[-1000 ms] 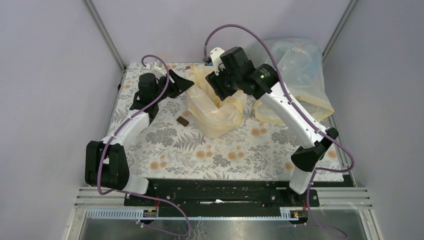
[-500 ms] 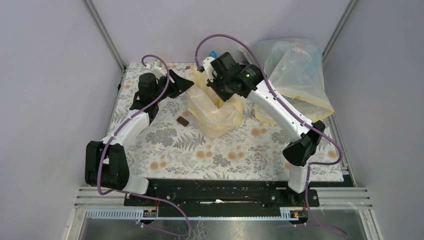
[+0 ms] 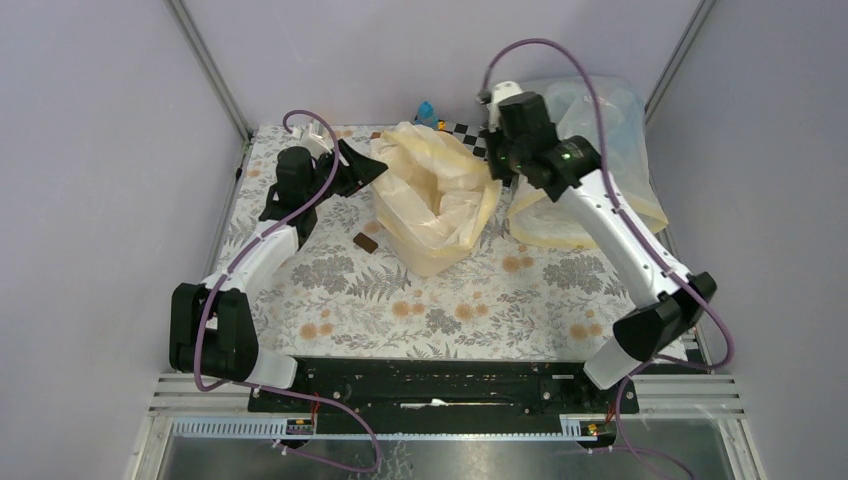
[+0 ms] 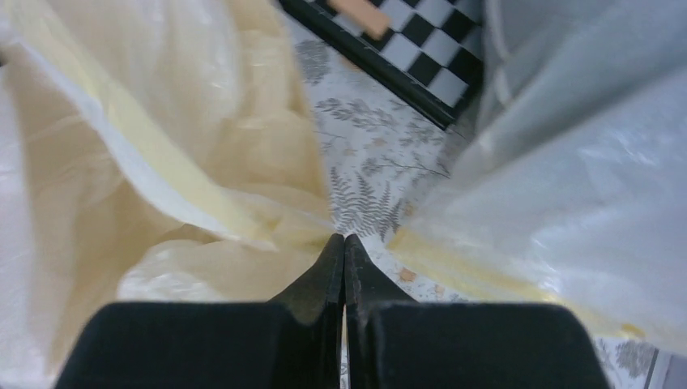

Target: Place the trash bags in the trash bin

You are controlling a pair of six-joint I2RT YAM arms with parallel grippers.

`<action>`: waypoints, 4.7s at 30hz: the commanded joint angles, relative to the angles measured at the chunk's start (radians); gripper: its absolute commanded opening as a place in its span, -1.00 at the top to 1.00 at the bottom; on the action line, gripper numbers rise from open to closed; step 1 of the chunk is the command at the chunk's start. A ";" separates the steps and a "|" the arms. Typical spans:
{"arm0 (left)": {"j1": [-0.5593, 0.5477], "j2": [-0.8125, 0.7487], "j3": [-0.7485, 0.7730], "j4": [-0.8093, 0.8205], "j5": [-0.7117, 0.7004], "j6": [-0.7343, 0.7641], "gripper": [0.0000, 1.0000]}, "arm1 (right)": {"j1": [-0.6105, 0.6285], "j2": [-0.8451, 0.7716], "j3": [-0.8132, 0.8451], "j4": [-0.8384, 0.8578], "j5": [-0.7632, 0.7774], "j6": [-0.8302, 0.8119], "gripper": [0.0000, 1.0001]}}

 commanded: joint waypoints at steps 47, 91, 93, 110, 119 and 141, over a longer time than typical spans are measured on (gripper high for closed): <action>-0.010 0.302 0.070 0.389 0.366 -0.044 -0.15 | -0.050 -0.236 -0.760 0.486 -0.416 0.285 1.00; -0.029 0.339 0.208 0.140 0.383 0.133 -0.15 | -0.050 0.157 0.174 0.080 -0.346 -0.067 0.05; -0.031 0.337 0.207 0.136 0.384 0.135 -0.15 | -0.050 0.178 0.197 0.079 -0.341 -0.072 0.09; -0.033 0.309 0.207 0.087 0.361 0.173 -0.15 | -0.047 0.244 0.242 0.079 -0.253 -0.110 0.41; -0.033 0.284 0.180 0.079 0.347 0.190 -0.15 | -0.065 0.246 0.256 0.120 -0.132 -0.118 1.00; -0.033 0.266 0.138 0.113 0.327 0.151 -0.17 | -0.237 0.419 0.143 0.198 -0.519 0.112 1.00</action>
